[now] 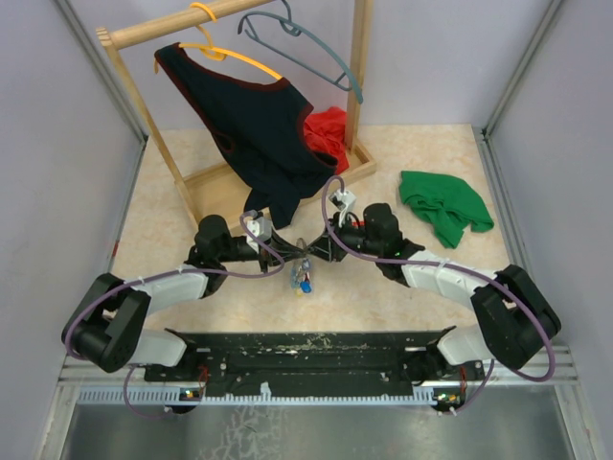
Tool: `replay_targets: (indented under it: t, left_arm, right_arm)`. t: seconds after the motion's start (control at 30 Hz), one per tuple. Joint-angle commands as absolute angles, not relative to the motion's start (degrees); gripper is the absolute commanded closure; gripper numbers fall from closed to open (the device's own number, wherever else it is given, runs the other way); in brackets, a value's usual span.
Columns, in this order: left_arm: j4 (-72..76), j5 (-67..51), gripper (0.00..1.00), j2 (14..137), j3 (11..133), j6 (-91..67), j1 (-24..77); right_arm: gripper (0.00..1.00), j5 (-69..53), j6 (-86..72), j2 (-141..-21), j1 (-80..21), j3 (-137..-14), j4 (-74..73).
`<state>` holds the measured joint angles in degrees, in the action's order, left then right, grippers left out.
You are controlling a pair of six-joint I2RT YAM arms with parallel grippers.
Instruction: Put the keys on the keyring
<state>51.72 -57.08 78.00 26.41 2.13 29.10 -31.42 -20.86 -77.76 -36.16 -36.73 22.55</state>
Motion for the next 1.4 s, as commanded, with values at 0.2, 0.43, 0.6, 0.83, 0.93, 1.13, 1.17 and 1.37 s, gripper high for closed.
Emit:
replay_targets:
  t: [0.2, 0.43, 0.6, 0.83, 0.93, 1.13, 1.17, 1.37]
  left_arm:
    - [53.2, -57.4, 1.0, 77.8, 26.3, 2.5, 28.8]
    - [52.3, -57.1, 1.0, 77.2, 26.3, 3.4, 28.8]
    - [52.2, -56.8, 1.0, 77.0, 26.1, 3.5, 28.8]
    - [52.3, -56.8, 1.0, 77.0, 26.2, 3.5, 28.8]
    - [52.3, -56.8, 1.0, 76.9, 26.1, 3.4, 28.9]
    - [52.4, -56.9, 1.0, 76.5, 26.0, 3.4, 28.8]
    - [52.4, -56.9, 1.0, 76.5, 26.1, 3.3, 28.8]
    - [52.8, -57.3, 1.0, 76.7, 26.2, 2.9, 28.8]
  right_arm:
    - [0.81, -35.4, -22.6, -77.4, -35.7, -36.9, 29.0]
    - [0.78, -33.6, -23.4, -76.5, -35.1, -35.5, 25.9]
    - [0.71, -35.5, -28.5, -76.3, -33.2, -33.2, 32.1]
    - [0.68, -40.3, -36.6, -78.5, -32.0, -29.8, 45.6]
    - [0.68, -41.7, -40.3, -80.0, -31.5, -28.8, 50.4]
    - [0.65, -39.4, -40.8, -80.6, -31.3, -28.6, 48.6]
    - [0.64, -38.9, -40.7, -80.6, -31.3, -28.6, 48.0]
    - [0.61, -40.2, -41.6, -82.2, -31.3, -28.7, 50.4]
